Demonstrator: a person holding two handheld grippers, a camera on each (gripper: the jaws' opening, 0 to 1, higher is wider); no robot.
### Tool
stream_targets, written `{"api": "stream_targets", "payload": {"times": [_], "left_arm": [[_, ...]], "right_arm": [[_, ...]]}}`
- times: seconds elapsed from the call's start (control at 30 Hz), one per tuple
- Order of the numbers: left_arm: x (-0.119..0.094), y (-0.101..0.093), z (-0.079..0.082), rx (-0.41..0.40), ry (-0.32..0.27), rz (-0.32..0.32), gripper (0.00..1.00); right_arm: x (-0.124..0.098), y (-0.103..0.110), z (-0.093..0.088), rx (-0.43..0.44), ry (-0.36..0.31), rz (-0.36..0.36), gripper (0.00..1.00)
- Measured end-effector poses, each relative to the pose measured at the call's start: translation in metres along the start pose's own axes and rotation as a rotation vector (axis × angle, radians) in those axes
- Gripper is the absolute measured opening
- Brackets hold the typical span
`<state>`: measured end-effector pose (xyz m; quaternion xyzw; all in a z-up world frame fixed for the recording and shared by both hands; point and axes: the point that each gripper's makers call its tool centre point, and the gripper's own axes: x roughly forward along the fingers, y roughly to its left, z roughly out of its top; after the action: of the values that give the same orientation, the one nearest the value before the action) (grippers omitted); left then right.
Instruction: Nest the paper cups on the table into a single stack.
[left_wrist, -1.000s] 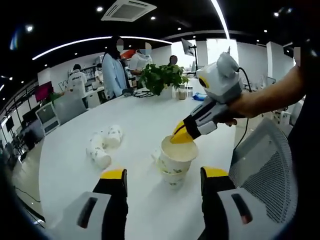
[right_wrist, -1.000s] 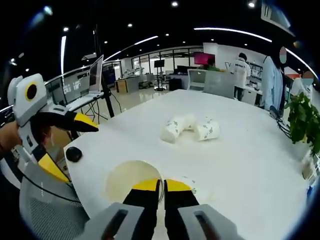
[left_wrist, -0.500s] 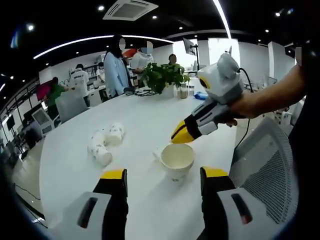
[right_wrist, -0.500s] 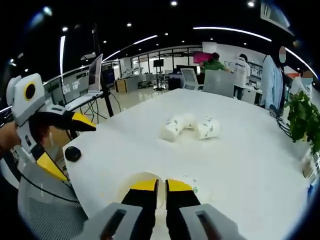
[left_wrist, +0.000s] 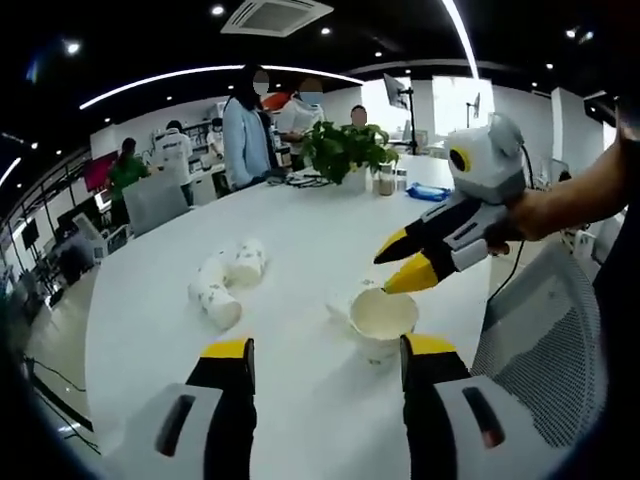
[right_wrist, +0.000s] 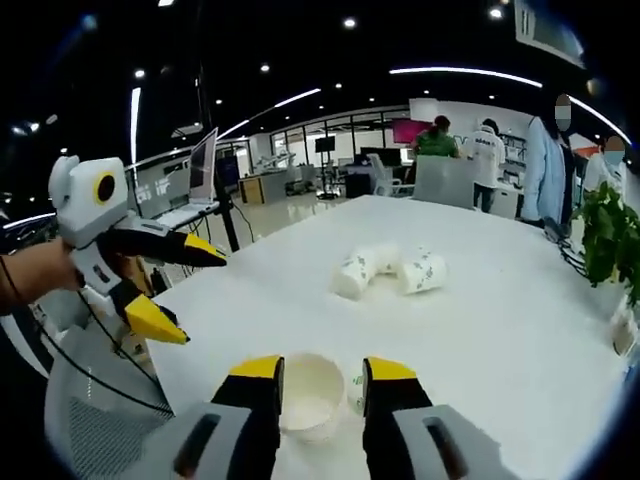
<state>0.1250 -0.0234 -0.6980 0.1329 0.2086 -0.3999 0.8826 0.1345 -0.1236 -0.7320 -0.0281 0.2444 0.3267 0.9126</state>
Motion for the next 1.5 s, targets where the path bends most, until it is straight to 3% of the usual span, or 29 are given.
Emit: {"api": "stream_targets", "payload": {"times": [0.2, 0.37, 0.8, 1.5], "left_arm": [[0.004, 0.014, 0.003, -0.003, 0.0, 0.004, 0.59], [0.005, 0.014, 0.003, -0.018, -0.012, 0.001, 0.59], [-0.003, 0.001, 0.002, -0.056, -0.047, -0.019, 0.63], [-0.017, -0.006, 0.006, -0.086, -0.101, -0.028, 0.72]], "right_arm": [[-0.009, -0.001, -0.002, 0.012, -0.01, -0.004, 0.4], [-0.014, -0.006, -0.003, 0.028, -0.017, -0.023, 0.42], [-0.013, -0.015, -0.004, 0.047, -0.014, -0.038, 0.42], [0.002, -0.056, -0.02, 0.131, 0.025, -0.077, 0.38]]}}
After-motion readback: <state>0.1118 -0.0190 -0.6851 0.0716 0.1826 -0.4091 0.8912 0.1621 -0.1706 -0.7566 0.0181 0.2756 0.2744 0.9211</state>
